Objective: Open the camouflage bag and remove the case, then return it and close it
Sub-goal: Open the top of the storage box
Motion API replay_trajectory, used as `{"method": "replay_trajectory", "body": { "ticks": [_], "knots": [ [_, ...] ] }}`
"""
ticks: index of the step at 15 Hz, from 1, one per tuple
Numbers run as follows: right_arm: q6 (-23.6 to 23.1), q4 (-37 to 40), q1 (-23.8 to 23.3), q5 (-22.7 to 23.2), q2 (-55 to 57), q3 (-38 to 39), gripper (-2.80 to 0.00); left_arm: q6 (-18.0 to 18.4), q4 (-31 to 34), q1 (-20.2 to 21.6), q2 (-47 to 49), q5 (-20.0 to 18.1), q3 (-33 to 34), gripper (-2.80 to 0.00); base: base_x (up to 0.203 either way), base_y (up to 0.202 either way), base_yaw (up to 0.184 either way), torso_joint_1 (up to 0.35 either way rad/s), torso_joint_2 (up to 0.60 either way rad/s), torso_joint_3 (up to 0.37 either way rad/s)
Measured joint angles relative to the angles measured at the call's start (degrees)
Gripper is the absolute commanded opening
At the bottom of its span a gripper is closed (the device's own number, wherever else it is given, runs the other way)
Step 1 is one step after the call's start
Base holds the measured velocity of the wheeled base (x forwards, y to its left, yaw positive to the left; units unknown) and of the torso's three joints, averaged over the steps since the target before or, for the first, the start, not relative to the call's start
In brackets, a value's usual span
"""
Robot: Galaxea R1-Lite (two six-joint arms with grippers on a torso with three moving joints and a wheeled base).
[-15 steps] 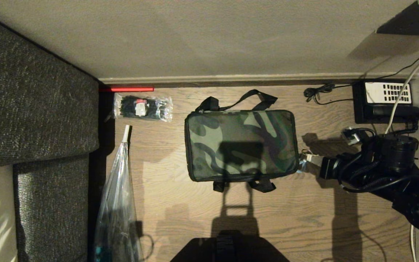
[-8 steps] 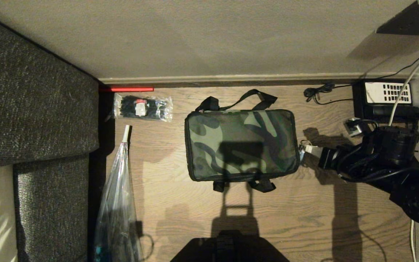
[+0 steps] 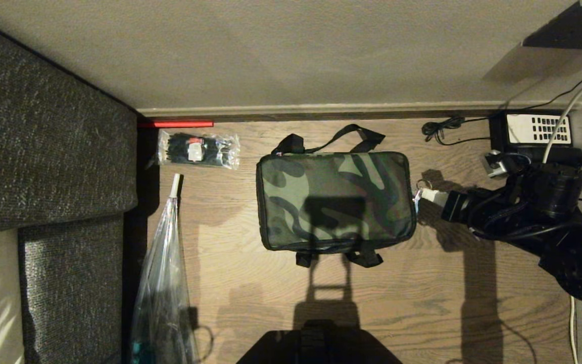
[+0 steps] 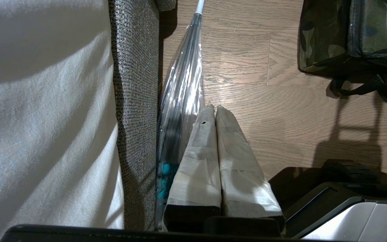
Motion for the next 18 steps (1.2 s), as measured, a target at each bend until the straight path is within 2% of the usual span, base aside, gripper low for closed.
{"method": "replay_trajectory", "body": {
  "ticks": [7, 11, 18],
  "knots": [
    [-0.02, -1.40, 0.16, 0.13, 4.46, -6.24, -2.80, 0.00, 0.00, 0.00, 0.00, 0.03, 0.00, -2.80, 0.000, 0.000, 0.000, 0.000, 0.00, 0.000],
    [-0.09, -1.38, 0.21, 0.19, 7.29, -12.46, -2.80, -0.01, 0.00, 0.00, 0.00, 0.00, 0.00, -2.80, 0.000, 0.000, 0.000, 0.000, 0.00, 0.000],
    [-0.02, -0.57, 0.24, 2.28, 7.24, -15.08, -2.80, -0.02, -0.01, 0.00, 0.00, 0.02, 0.00, -2.80, 0.000, 0.000, 0.000, 0.000, 0.00, 0.000]
  ]
}}
